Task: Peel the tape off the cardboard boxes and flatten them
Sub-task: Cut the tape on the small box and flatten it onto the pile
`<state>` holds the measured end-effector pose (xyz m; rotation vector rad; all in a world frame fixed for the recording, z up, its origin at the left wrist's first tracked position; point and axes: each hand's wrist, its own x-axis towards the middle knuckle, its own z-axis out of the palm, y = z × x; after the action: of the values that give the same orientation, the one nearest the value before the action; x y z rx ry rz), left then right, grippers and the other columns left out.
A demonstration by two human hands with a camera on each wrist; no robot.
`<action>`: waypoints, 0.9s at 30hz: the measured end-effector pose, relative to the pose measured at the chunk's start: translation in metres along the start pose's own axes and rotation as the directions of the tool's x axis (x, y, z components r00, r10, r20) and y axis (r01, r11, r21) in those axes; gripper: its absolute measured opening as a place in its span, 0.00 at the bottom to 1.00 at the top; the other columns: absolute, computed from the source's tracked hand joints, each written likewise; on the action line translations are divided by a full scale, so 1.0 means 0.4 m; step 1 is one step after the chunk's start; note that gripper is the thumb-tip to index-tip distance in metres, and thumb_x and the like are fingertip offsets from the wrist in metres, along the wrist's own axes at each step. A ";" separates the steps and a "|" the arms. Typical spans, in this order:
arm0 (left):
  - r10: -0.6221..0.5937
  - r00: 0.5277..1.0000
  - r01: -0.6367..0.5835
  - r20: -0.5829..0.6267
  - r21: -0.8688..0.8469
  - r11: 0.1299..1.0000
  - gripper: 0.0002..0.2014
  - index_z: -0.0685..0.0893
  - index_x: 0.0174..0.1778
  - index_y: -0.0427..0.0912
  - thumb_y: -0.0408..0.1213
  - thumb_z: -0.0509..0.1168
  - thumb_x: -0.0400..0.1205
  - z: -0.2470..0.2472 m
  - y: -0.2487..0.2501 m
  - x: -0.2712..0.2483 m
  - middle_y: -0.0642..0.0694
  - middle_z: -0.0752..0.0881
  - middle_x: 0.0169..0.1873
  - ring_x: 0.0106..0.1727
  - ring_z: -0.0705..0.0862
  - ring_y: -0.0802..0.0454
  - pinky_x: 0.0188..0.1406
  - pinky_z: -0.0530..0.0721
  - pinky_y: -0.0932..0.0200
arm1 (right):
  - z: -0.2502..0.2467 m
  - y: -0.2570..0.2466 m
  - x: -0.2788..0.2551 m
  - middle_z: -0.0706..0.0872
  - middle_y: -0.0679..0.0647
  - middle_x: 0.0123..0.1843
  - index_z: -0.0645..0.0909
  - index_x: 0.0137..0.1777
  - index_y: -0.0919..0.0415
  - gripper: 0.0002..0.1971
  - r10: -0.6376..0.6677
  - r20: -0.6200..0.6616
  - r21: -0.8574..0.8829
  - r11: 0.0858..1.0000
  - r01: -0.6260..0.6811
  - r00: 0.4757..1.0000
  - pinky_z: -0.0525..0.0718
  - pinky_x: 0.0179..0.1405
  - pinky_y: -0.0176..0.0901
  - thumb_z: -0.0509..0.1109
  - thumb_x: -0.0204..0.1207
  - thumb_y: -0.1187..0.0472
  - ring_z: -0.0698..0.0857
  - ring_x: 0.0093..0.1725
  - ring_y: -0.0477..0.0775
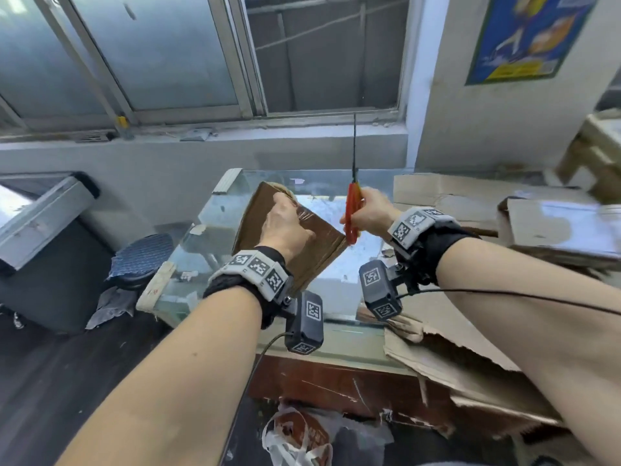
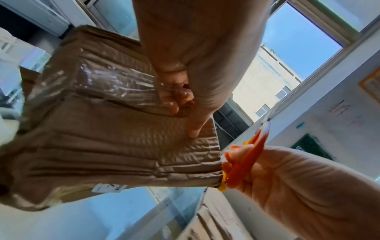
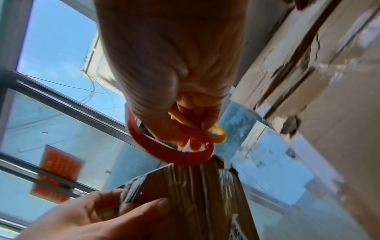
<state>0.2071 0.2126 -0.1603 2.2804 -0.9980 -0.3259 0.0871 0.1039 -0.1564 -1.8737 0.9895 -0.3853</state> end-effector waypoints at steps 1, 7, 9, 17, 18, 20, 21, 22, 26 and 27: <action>0.003 1.000 -0.003 -0.008 -0.012 1.000 0.31 0.69 0.63 0.36 0.34 0.79 0.71 0.005 0.023 -0.007 0.36 0.82 0.60 0.64 0.80 0.38 0.65 0.78 0.44 | -0.024 -0.004 -0.011 0.85 0.68 0.46 0.73 0.41 0.63 0.09 -0.014 -0.006 0.021 1.000 0.015 1.000 0.88 0.46 0.60 0.73 0.72 0.71 0.87 0.44 0.64; 0.042 0.996 -0.044 -0.074 -0.030 0.999 0.31 0.72 0.60 0.36 0.33 0.82 0.66 0.038 0.127 -0.047 0.38 0.84 0.57 0.60 0.82 0.38 0.61 0.80 0.48 | -0.135 -0.001 -0.082 0.73 0.54 0.32 0.75 0.42 0.60 0.28 -0.034 0.105 0.090 0.996 0.024 0.994 0.72 0.36 0.48 0.74 0.64 0.34 0.72 0.30 0.50; 0.039 0.994 -0.043 -0.105 -0.037 0.998 0.31 0.75 0.59 0.37 0.35 0.83 0.65 0.042 0.155 -0.054 0.39 0.84 0.56 0.59 0.83 0.40 0.58 0.81 0.51 | -0.167 -0.001 -0.117 0.73 0.54 0.28 0.77 0.41 0.62 0.31 0.014 0.226 0.170 0.984 -0.053 0.974 0.73 0.30 0.46 0.72 0.58 0.32 0.71 0.25 0.48; 0.016 0.990 -0.028 -0.137 -0.087 0.996 0.30 0.76 0.56 0.38 0.36 0.85 0.63 0.046 0.237 -0.065 0.41 0.83 0.53 0.57 0.81 0.43 0.50 0.77 0.55 | -0.307 0.084 -0.187 0.79 0.56 0.25 0.81 0.41 0.68 0.39 0.152 0.520 0.251 0.913 -0.321 0.841 0.89 0.37 0.55 0.73 0.54 0.27 0.80 0.23 0.50; 0.011 0.991 -0.024 -0.131 -0.093 0.995 0.31 0.76 0.56 0.38 0.37 0.85 0.63 0.043 0.242 -0.065 0.42 0.83 0.53 0.57 0.80 0.45 0.50 0.76 0.56 | -0.315 0.086 -0.200 0.78 0.56 0.25 0.82 0.41 0.69 0.44 0.171 0.551 0.219 0.915 -0.339 0.817 0.88 0.39 0.54 0.76 0.44 0.25 0.79 0.25 0.51; -0.006 0.995 -0.006 -0.104 -0.119 0.993 0.32 0.75 0.58 0.39 0.38 0.85 0.63 0.042 0.255 -0.066 0.43 0.81 0.53 0.54 0.78 0.47 0.49 0.73 0.58 | -0.331 0.093 -0.226 0.78 0.55 0.25 0.81 0.42 0.69 0.50 0.163 0.613 0.203 0.913 -0.353 0.773 0.86 0.39 0.49 0.78 0.34 0.24 0.78 0.25 0.50; -0.027 0.996 0.014 -0.091 -0.136 0.991 0.33 0.74 0.59 0.39 0.39 0.85 0.63 0.041 0.260 -0.067 0.45 0.79 0.52 0.53 0.76 0.48 0.48 0.73 0.58 | -0.337 0.098 -0.233 0.78 0.55 0.25 0.80 0.43 0.70 0.50 0.161 0.638 0.201 0.909 -0.365 0.753 0.85 0.39 0.48 0.78 0.34 0.23 0.78 0.25 0.50; -0.049 0.995 0.036 -0.081 -0.154 0.987 0.34 0.73 0.60 0.40 0.40 0.85 0.63 0.040 0.264 -0.067 0.46 0.77 0.51 0.52 0.75 0.49 0.48 0.72 0.57 | -0.346 0.108 -0.236 0.78 0.54 0.26 0.80 0.44 0.69 0.50 0.169 0.658 0.197 0.902 -0.384 0.734 0.85 0.41 0.49 0.77 0.38 0.23 0.78 0.26 0.50; -0.078 0.996 0.067 -0.046 -0.209 0.976 0.36 0.73 0.60 0.40 0.41 0.85 0.62 0.042 0.273 -0.062 0.46 0.77 0.51 0.53 0.76 0.49 0.50 0.75 0.55 | -0.370 0.127 -0.242 0.77 0.54 0.28 0.82 0.44 0.68 0.43 0.175 0.682 0.179 0.901 -0.394 0.710 0.83 0.56 0.61 0.64 0.59 0.22 0.79 0.28 0.52; -0.070 0.997 0.062 -0.031 -0.218 0.974 0.35 0.73 0.58 0.41 0.40 0.85 0.61 0.044 0.275 -0.061 0.46 0.77 0.51 0.53 0.76 0.49 0.51 0.76 0.55 | -0.375 0.126 -0.245 0.77 0.54 0.28 0.82 0.44 0.68 0.43 0.166 0.679 0.180 0.907 -0.382 0.715 0.83 0.56 0.61 0.61 0.62 0.22 0.79 0.28 0.52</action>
<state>0.1192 0.1650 -0.1053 2.1168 -0.8256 -0.3976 -0.0912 0.0782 -0.1104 -1.3713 0.6548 0.2866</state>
